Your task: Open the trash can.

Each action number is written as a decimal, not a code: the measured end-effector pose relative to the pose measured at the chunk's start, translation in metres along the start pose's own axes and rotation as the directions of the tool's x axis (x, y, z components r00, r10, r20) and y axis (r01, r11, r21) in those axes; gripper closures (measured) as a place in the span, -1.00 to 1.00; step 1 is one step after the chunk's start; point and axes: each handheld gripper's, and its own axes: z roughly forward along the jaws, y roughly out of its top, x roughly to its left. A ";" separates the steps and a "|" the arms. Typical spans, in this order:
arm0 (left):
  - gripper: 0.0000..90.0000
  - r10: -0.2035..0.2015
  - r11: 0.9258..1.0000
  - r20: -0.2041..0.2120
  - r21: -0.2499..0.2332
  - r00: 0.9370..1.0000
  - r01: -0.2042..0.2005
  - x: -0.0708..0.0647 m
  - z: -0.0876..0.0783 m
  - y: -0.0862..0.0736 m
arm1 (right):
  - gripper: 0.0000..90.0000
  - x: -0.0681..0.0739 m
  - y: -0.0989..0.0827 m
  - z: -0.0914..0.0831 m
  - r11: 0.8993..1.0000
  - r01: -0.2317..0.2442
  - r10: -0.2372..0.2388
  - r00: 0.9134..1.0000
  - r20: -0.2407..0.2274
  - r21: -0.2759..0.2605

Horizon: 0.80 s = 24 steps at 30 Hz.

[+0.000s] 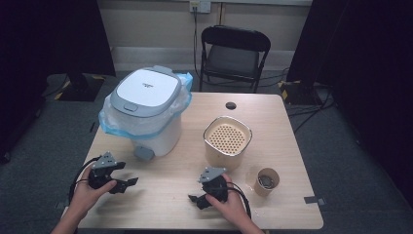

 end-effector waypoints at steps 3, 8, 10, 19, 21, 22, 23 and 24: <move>-0.65 0.002 1.000 0.007 -0.002 1.000 -0.002 0.000 -0.001 0.001 | -0.72 0.000 0.000 0.000 1.000 0.000 0.000 1.000 -0.005 -0.001; -0.65 -0.004 1.000 0.030 -0.010 1.000 0.004 0.002 -0.002 0.005 | -0.72 0.000 0.000 0.000 1.000 0.003 -0.003 1.000 -0.005 0.000; -0.65 -0.001 1.000 0.028 0.000 1.000 0.001 0.002 -0.002 0.006 | -0.72 0.000 0.000 0.000 1.000 0.003 -0.003 1.000 -0.005 0.000; -0.65 -0.061 0.998 0.042 -0.020 0.997 0.062 0.005 -0.013 0.013 | -0.72 -0.001 0.000 0.000 1.000 0.005 -0.005 1.000 -0.008 0.000; -0.65 -0.064 0.998 0.041 -0.016 0.997 0.065 0.006 -0.016 0.016 | -0.72 -0.001 0.000 0.000 1.000 0.005 -0.005 1.000 -0.007 -0.001; -0.64 -0.071 0.997 0.054 -0.017 0.996 0.072 0.005 -0.021 0.019 | -0.72 -0.001 0.000 0.000 1.000 0.006 -0.006 1.000 -0.007 -0.001; -0.63 -0.066 0.997 0.055 -0.022 0.996 0.068 0.005 -0.022 0.021 | -0.72 -0.001 0.000 0.000 1.000 0.008 -0.008 1.000 -0.008 -0.002; -0.63 -0.070 0.997 0.054 -0.028 0.996 0.072 0.005 -0.024 0.022 | -0.72 -0.001 0.000 0.000 1.000 0.006 -0.006 1.000 -0.007 -0.001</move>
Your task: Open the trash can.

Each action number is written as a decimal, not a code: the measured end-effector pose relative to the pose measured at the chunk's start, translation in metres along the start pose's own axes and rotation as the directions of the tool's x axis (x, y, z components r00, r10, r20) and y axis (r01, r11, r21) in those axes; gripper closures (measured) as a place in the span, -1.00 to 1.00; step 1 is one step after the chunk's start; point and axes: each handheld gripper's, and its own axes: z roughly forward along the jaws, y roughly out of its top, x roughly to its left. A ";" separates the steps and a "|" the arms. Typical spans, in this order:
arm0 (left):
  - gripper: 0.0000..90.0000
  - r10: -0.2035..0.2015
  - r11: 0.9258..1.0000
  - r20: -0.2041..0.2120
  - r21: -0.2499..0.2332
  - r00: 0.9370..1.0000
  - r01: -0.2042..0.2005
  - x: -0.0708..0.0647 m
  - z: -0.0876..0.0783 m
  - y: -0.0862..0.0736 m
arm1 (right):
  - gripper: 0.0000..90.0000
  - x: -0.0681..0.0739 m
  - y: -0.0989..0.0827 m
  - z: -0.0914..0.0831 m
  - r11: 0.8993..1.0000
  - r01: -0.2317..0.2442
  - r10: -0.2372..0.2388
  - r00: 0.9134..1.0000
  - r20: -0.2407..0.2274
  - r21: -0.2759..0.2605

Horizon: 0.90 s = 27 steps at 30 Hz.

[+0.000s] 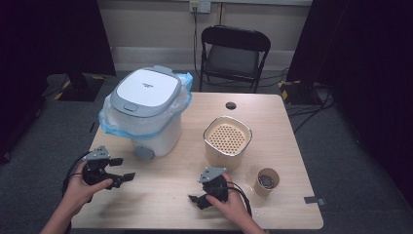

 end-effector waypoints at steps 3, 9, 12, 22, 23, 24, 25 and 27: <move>-0.63 0.005 1.000 0.009 -0.004 1.000 -0.005 -0.002 -0.002 0.006 | -0.72 0.000 0.000 0.000 1.000 0.004 -0.004 1.000 -0.003 0.000; -0.64 0.023 1.000 0.018 -0.001 1.000 -0.023 -0.008 -0.008 0.018 | -0.72 -0.001 0.000 0.000 1.000 0.004 -0.004 1.000 -0.007 0.001; -0.64 0.037 0.999 0.036 0.001 0.999 -0.037 -0.012 -0.014 0.029 | -0.72 -0.001 0.000 0.000 1.000 0.004 -0.004 1.000 -0.008 0.001; -0.64 0.064 0.998 0.033 0.002 0.997 -0.064 -0.016 -0.027 0.051 | -0.72 -0.001 0.000 0.000 1.000 0.004 -0.004 1.000 -0.007 0.001; -0.64 0.073 0.997 0.032 0.000 0.997 -0.073 -0.015 -0.027 0.053 | -0.72 -0.001 0.000 0.000 1.000 0.004 -0.004 1.000 -0.008 0.001; -0.64 0.066 0.998 0.031 0.000 0.997 -0.066 -0.016 -0.028 0.054 | -0.72 -0.001 0.000 0.000 1.000 0.004 -0.004 1.000 -0.008 0.000; -0.64 0.070 0.998 0.031 0.000 0.997 -0.070 -0.016 -0.028 0.055 | -0.72 -0.001 0.000 0.000 1.000 0.004 -0.004 1.000 -0.008 0.001; -0.64 0.080 0.997 0.032 0.002 0.996 -0.080 -0.017 -0.028 0.057 | -0.72 -0.001 0.000 0.000 1.000 0.004 -0.004 1.000 -0.008 0.000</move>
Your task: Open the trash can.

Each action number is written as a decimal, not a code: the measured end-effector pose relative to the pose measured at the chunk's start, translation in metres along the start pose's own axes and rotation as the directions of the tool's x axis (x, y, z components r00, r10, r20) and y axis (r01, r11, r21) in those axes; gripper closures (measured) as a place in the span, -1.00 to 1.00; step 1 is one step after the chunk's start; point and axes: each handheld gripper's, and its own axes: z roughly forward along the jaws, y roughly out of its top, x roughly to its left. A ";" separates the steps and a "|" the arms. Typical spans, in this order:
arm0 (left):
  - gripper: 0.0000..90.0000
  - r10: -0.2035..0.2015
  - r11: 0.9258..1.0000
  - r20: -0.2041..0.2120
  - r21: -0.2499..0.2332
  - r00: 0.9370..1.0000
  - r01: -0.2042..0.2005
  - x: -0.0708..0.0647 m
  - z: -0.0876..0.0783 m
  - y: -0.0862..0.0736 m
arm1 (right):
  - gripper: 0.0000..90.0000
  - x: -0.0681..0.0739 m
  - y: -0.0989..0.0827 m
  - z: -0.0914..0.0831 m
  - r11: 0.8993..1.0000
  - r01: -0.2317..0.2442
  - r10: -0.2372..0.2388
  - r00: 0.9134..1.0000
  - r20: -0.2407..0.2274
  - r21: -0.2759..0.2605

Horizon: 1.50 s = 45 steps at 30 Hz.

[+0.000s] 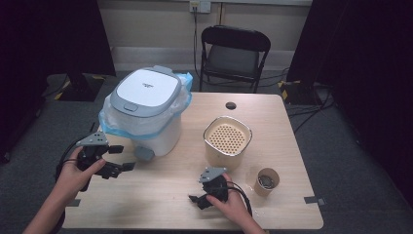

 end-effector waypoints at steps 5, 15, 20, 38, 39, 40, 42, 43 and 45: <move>-0.64 0.010 1.000 0.007 0.001 1.000 -0.010 -0.002 0.000 0.005 | -0.72 0.000 0.000 0.000 1.000 0.000 0.000 1.000 0.000 0.000; -0.64 0.028 1.000 0.012 0.003 1.000 -0.028 -0.004 -0.007 0.024 | -0.72 0.000 0.000 0.000 1.000 0.000 0.000 1.000 0.000 0.000; -0.64 0.031 1.000 0.014 0.002 0.999 -0.031 -0.007 -0.009 0.034 | -0.72 0.000 0.000 0.000 1.000 0.000 0.000 1.000 0.000 0.000; -0.64 0.039 0.999 0.025 0.010 0.999 -0.039 -0.007 -0.018 0.072 | -0.72 0.000 0.000 0.000 1.000 0.001 -0.001 1.000 0.001 -0.002; -0.64 0.041 0.999 0.022 0.007 0.999 -0.041 -0.006 -0.019 0.076 | -0.72 0.000 0.000 0.000 1.000 0.001 -0.001 1.000 0.001 -0.002; -0.64 0.041 0.999 0.019 0.004 0.999 -0.041 -0.005 -0.020 0.078 | -0.72 0.000 0.000 0.000 1.000 0.001 -0.001 1.000 0.001 -0.002; -0.64 0.041 0.999 0.013 0.003 0.999 -0.041 -0.005 -0.021 0.080 | -0.72 0.000 0.000 0.000 1.000 0.001 -0.001 1.000 0.001 -0.001; -0.64 0.035 0.999 0.011 -0.009 0.999 -0.035 -0.005 -0.023 0.085 | -0.72 0.000 0.000 0.000 1.000 0.001 -0.001 1.000 0.001 -0.002; -0.64 0.038 0.999 0.009 -0.006 0.999 -0.038 -0.005 -0.024 0.087 | -0.72 0.000 0.000 0.000 1.000 0.001 -0.001 1.000 0.001 -0.002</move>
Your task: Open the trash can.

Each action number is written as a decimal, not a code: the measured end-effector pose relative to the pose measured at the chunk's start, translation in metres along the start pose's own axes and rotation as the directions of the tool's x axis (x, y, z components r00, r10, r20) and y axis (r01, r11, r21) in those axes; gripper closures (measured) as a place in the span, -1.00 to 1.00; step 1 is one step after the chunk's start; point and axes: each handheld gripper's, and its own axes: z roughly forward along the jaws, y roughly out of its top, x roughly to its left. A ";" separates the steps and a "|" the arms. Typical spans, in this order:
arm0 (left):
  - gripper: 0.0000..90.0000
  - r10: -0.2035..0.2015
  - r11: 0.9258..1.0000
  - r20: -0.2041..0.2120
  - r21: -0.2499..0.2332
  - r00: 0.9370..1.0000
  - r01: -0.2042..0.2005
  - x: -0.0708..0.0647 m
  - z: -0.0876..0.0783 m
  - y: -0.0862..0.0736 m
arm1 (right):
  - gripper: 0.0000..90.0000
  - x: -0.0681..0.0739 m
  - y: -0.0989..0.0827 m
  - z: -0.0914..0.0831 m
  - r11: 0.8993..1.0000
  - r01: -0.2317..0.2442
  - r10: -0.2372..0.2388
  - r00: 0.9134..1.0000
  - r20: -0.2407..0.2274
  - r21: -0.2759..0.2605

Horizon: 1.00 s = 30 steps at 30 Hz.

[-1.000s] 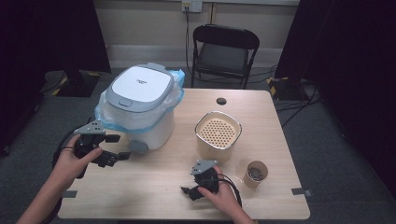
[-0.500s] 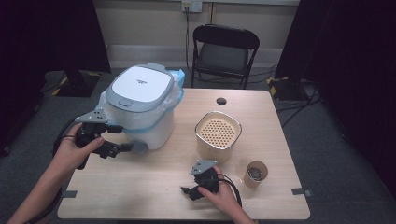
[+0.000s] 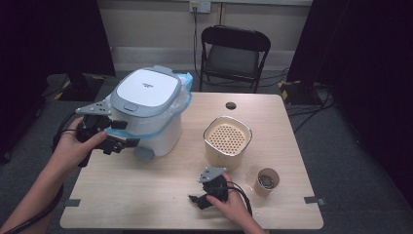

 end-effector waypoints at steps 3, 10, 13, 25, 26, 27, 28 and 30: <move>-0.64 0.016 1.000 -0.004 0.011 1.000 -0.016 -0.002 -0.001 0.007 | -0.72 0.000 0.000 0.000 1.000 0.000 0.000 1.000 -0.001 0.000; -0.64 0.034 0.999 -0.003 0.000 0.999 -0.034 -0.004 -0.004 0.021 | -0.72 0.000 0.000 0.000 1.000 0.000 0.000 1.000 -0.001 0.000; -0.64 0.053 0.999 -0.008 0.000 0.999 -0.053 -0.004 -0.005 0.026 | -0.72 0.000 0.000 0.000 1.000 0.000 0.000 1.000 -0.001 0.000; -0.65 0.053 0.998 -0.034 -0.022 0.998 -0.054 0.002 -0.002 0.040 | -0.72 0.000 0.000 0.000 1.000 0.001 -0.001 1.000 -0.002 0.001; -0.65 0.052 0.998 -0.034 -0.027 0.998 -0.053 0.003 -0.002 0.041 | -0.72 0.000 0.000 0.000 1.000 0.000 0.000 1.000 -0.002 0.001; -0.65 0.051 0.998 -0.033 -0.031 0.998 -0.052 0.004 -0.002 0.042 | -0.72 0.000 0.000 0.000 1.000 0.001 -0.001 1.000 -0.003 0.001; -0.65 0.044 0.998 -0.030 -0.035 0.999 -0.045 0.005 -0.001 0.043 | -0.72 0.000 0.000 0.000 1.000 0.001 -0.001 1.000 -0.002 0.001; -0.65 0.042 0.998 -0.029 -0.035 0.999 -0.043 0.007 0.001 0.045 | -0.72 0.000 0.000 0.000 1.000 0.001 -0.001 1.000 -0.002 0.001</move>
